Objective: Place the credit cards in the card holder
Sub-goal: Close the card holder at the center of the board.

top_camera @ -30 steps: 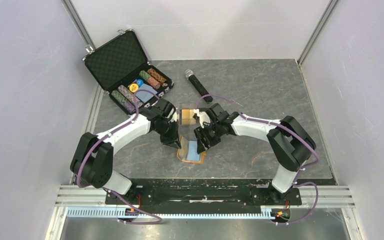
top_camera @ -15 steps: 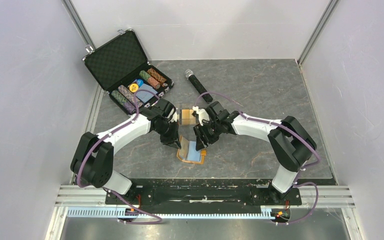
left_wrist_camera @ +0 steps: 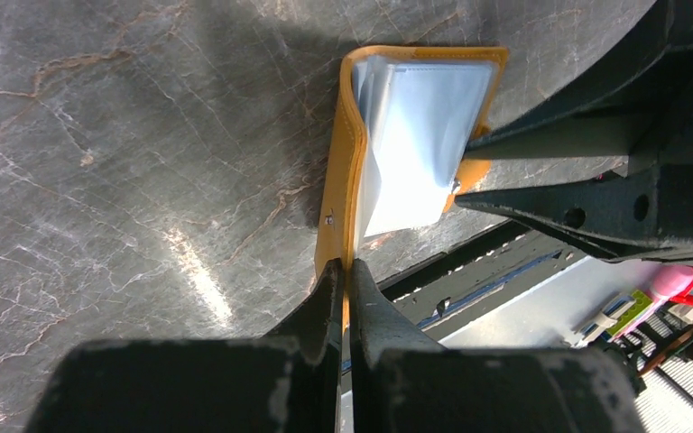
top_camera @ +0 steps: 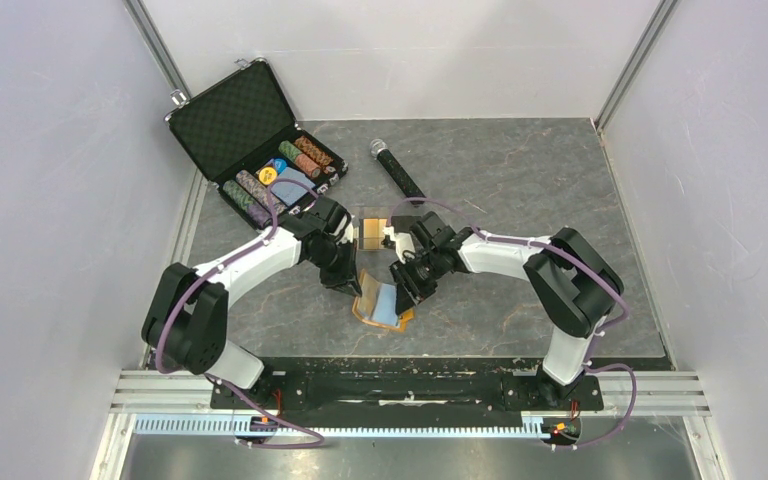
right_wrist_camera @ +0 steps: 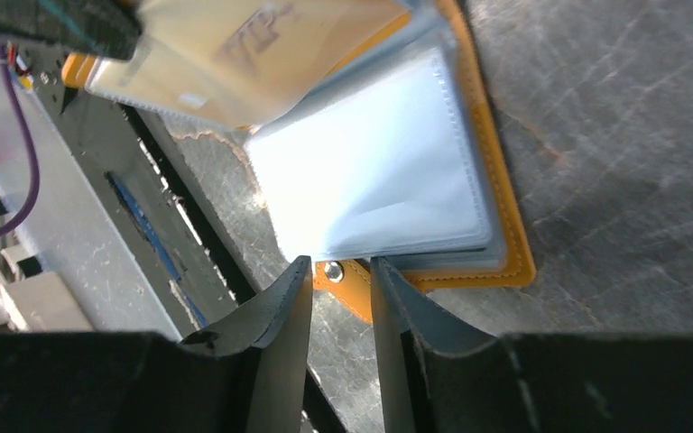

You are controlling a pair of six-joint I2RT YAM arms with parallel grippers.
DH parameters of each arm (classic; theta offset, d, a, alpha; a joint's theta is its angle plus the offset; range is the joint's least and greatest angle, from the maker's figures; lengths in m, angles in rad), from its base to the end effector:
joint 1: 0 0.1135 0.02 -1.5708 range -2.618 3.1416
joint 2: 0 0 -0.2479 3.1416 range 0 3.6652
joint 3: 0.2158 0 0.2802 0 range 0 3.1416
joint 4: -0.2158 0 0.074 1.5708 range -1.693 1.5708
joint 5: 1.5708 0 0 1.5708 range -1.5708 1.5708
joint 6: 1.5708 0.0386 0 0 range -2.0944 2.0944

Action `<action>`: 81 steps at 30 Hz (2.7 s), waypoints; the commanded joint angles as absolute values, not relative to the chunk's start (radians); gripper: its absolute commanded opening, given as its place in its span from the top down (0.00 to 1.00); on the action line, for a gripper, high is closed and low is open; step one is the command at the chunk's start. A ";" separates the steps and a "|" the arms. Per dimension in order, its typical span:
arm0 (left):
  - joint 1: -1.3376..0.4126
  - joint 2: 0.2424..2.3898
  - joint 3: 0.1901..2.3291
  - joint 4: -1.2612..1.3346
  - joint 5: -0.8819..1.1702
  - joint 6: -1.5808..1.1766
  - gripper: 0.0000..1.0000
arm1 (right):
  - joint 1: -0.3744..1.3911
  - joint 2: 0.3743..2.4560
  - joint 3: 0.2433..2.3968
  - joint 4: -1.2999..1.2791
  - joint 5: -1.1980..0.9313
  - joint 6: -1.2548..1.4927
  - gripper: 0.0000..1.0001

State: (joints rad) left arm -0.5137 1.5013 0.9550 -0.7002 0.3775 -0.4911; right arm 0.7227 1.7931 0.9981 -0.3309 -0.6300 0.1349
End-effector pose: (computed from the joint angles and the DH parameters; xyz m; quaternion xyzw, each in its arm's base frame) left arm 0.2568 -0.1612 0.1657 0.0412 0.9689 -0.2386 0.0498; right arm 0.2508 0.2515 0.1070 -0.3341 0.8678 0.3620 0.0651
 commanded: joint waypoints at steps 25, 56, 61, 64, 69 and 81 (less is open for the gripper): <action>-0.515 1.648 1.173 -0.865 0.375 -0.278 0.66 | 0.716 1.780 1.039 -0.452 -0.644 0.120 0.67; -0.663 1.879 1.141 -0.471 0.655 -0.509 0.61 | 0.462 1.722 1.025 -0.236 -0.786 0.301 0.67; -0.663 1.855 1.103 -0.471 0.640 -0.505 0.65 | 0.504 1.804 1.107 -0.221 -0.784 0.320 0.72; -0.662 1.825 1.081 -0.466 0.625 -0.502 0.64 | 0.537 1.853 1.136 -0.202 -0.760 0.332 0.78; -0.657 1.752 1.051 -0.421 0.607 -0.536 0.60 | 0.576 1.921 1.130 -0.181 -0.708 0.340 0.86; -0.645 1.695 0.948 -0.180 0.570 -0.756 0.66 | 0.577 1.904 1.074 -0.205 -0.618 0.324 0.92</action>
